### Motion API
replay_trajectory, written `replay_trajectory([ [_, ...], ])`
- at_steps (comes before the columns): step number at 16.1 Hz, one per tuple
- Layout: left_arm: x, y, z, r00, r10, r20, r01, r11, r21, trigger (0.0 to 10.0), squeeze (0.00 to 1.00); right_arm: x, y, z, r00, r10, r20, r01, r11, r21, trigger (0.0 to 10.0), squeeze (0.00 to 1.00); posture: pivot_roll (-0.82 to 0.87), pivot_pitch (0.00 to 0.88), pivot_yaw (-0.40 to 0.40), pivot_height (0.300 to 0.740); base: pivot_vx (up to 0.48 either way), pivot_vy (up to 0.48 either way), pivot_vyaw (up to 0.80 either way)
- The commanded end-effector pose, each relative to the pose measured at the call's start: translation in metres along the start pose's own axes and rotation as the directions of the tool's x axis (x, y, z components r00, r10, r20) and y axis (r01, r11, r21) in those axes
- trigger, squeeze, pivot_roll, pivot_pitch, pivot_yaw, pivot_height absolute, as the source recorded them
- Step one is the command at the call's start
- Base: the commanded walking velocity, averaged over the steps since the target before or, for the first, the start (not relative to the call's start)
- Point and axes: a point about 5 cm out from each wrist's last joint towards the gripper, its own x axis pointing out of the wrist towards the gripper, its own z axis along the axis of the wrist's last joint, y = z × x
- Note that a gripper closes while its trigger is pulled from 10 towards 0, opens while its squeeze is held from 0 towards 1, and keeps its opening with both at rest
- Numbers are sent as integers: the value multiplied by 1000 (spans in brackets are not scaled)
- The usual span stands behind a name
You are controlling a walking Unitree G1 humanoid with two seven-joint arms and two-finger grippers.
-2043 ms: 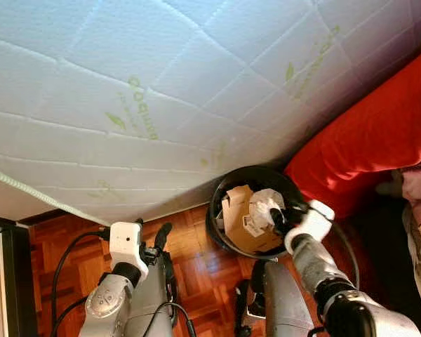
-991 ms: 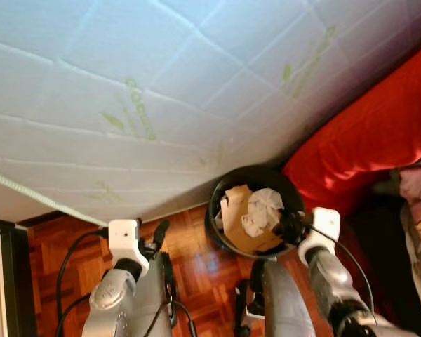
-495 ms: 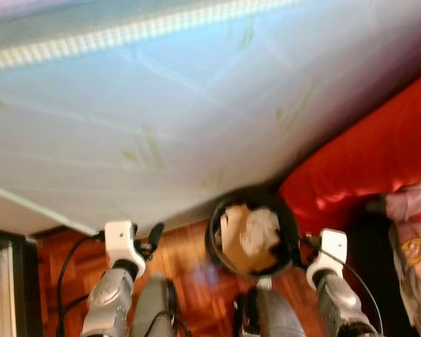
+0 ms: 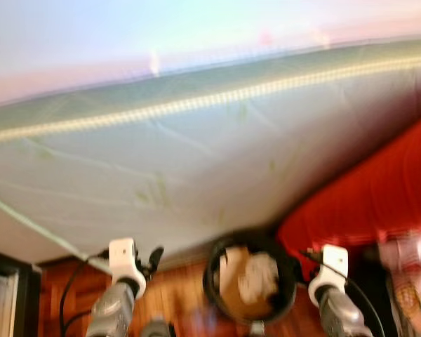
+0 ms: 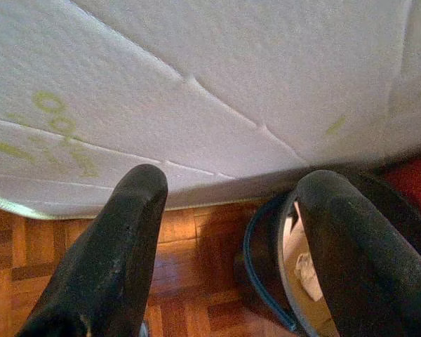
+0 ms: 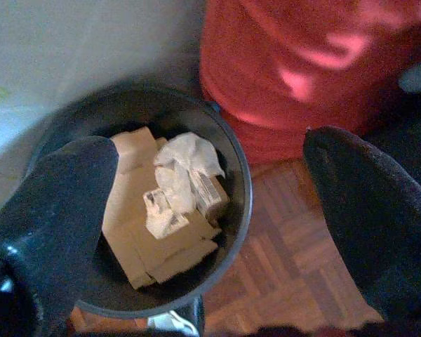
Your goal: Clean up the room
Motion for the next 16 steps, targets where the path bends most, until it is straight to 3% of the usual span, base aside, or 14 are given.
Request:
replay_trajectory([
  [1, -6, 8, -12, 998, 41, -51, -42, 999, -20, 10000, 0, -4, -3, -14, 998, -10, -60, 10, 1000, -2, 10000, 0, 69, 81, -58, 740, 0, 0, 0],
  [4, -8, 9, -25, 990, 50, -132, -52, 998, -16, 10000, 0, -10, -10, -33, 986, -37, -160, 39, 999, 6, 10000, 0, 62, 58, -43, 740, 0, 0, 0],
  [8, -13, 15, -36, 978, 77, -195, -80, 997, -9, 10000, 0, -22, -19, -58, 963, -86, -254, 87, 996, -8, 10000, 0, 70, 95, -33, 740, 0, 0, 0],
  [16, -27, 19, -57, 960, 87, -266, -89, 996, 2, 10000, 0, -35, -23, -80, 944, -117, -307, 124, 992, 2, 10000, 0, 67, 157, -27, 740, 0, 68, 0],
])
